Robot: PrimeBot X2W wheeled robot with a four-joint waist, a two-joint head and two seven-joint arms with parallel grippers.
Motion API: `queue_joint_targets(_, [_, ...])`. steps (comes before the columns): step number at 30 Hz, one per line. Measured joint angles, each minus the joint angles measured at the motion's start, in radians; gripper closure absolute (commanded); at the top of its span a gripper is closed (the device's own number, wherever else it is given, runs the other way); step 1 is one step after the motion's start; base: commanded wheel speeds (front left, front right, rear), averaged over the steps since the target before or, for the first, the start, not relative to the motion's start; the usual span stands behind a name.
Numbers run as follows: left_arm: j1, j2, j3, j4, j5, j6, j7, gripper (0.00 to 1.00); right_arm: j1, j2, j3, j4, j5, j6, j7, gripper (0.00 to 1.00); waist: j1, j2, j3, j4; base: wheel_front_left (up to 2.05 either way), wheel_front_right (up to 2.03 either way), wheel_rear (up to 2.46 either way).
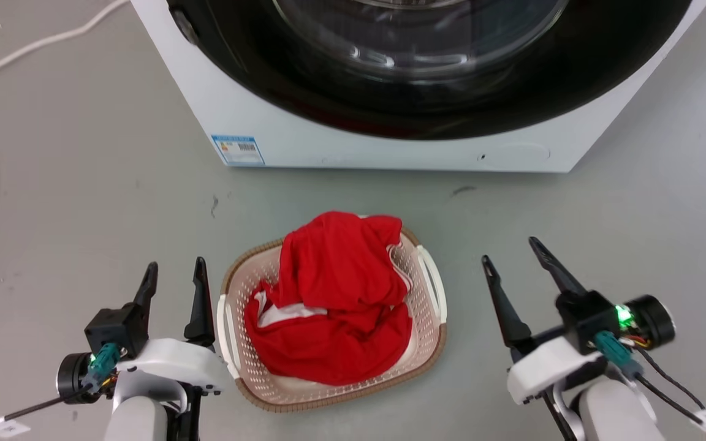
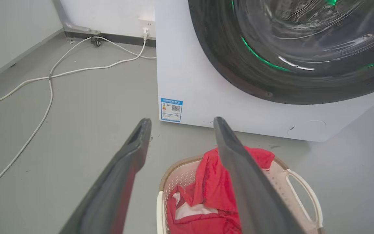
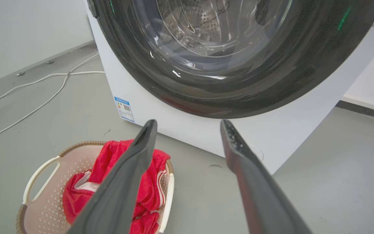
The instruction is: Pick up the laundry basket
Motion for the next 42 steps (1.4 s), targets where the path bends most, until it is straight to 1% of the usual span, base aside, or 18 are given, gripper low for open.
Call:
queue_joint_targets(6, [-0.054,0.000,0.021,0.103,0.007,-0.009,0.000,0.00,-0.088,0.000,0.049,0.136,-0.035,0.000,0.000,0.00,0.0000,0.0000,0.079,0.009,0.00,0.00,0.00])
queue_joint_targets(17, [-0.157,0.000,0.056,0.256,-0.001,-0.027,0.000,0.00,-0.256,0.000,0.104,0.342,-0.077,0.000,0.000,0.00,0.0001,0.0000,0.204,0.038,0.00,0.00,0.00])
queue_joint_targets(23, [-0.220,0.000,0.046,0.333,-0.015,-0.036,0.000,0.00,-0.341,0.000,0.105,0.461,-0.104,0.000,0.000,0.00,0.0000,0.0000,0.270,0.053,0.00,0.00,0.00])
queue_joint_targets(30, [-0.290,0.000,0.042,0.415,-0.012,-0.040,0.000,0.00,-0.429,-0.001,0.073,0.569,-0.149,0.000,0.000,0.00,0.0000,0.0000,0.340,0.064,0.00,0.00,0.00])
queue_joint_targets(36, [-0.331,0.004,0.040,0.467,-0.011,-0.041,0.000,0.00,-0.483,0.000,0.055,0.633,-0.171,0.000,0.000,0.00,0.0000,0.0000,0.389,0.064,0.00,0.00,0.00])
queue_joint_targets(42, [-0.363,0.007,0.023,0.500,-0.021,-0.041,0.000,0.00,-0.517,-0.001,0.058,0.675,-0.186,0.000,0.000,0.00,0.0000,0.0000,0.423,0.064,0.00,0.00,0.00])
